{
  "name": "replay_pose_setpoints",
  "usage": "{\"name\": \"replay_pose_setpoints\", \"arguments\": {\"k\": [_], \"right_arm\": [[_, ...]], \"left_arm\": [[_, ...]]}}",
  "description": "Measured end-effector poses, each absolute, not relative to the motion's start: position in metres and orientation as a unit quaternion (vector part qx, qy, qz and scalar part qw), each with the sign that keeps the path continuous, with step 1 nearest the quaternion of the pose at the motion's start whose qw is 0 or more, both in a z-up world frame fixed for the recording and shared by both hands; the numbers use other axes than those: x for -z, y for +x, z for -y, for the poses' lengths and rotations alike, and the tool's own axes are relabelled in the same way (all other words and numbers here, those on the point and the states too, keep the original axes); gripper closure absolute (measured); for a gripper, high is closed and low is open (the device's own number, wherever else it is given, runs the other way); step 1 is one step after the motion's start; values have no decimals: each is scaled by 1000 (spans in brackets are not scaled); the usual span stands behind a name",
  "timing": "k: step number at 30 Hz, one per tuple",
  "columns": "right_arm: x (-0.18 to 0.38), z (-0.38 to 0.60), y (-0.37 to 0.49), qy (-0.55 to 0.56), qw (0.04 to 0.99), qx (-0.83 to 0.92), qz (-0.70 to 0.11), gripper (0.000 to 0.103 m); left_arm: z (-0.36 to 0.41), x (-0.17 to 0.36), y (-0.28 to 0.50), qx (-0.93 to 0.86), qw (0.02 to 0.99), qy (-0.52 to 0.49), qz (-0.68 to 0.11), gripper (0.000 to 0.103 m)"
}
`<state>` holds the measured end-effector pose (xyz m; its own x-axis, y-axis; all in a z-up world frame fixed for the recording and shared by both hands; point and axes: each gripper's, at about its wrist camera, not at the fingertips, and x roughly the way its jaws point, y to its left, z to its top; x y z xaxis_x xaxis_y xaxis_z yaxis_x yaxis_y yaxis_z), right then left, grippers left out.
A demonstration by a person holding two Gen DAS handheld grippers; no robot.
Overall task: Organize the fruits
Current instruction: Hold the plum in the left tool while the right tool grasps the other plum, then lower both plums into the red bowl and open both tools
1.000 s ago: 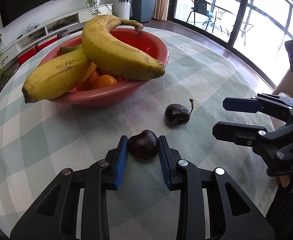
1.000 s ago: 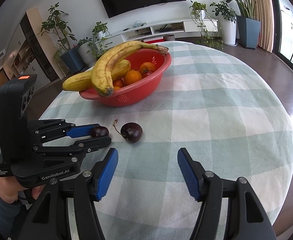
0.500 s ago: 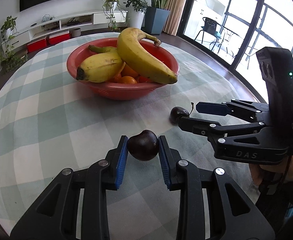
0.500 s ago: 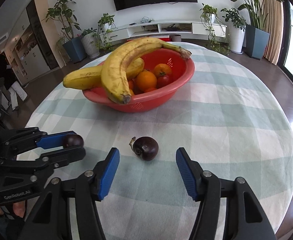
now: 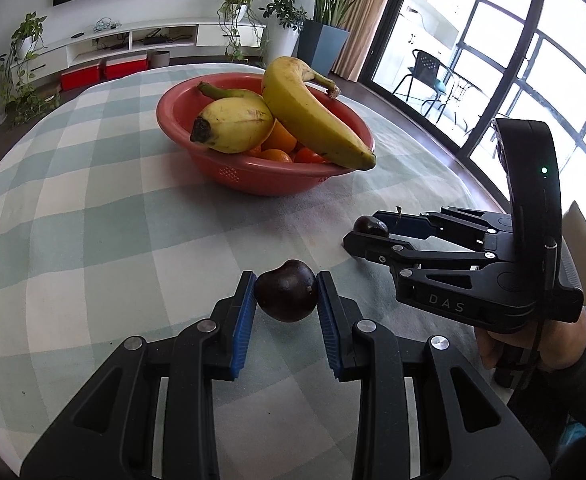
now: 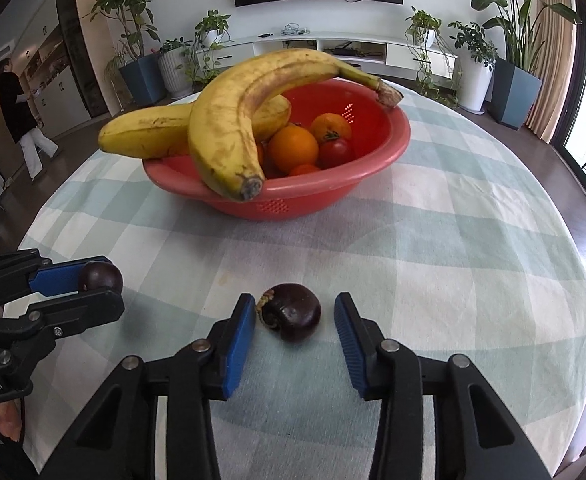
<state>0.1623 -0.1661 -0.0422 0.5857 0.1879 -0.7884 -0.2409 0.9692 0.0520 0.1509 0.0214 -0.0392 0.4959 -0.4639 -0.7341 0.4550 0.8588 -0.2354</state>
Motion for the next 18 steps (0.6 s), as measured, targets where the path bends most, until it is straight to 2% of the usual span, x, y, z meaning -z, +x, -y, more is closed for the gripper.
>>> {"name": "replay_pose_setpoints", "arguments": {"k": [2, 9, 18], "right_arm": [[41, 164, 160, -31, 889, -125, -439, 70], [33, 172, 149, -13, 892, -127, -435, 70], [-33, 199, 145, 14, 922, -129, -365, 70]], "left_arm": [[-21, 39, 150, 263, 865, -5, -426, 75], [-25, 33, 145, 254, 871, -7, -422, 75], [-45, -23, 137, 235, 898, -19, -372, 75]]}}
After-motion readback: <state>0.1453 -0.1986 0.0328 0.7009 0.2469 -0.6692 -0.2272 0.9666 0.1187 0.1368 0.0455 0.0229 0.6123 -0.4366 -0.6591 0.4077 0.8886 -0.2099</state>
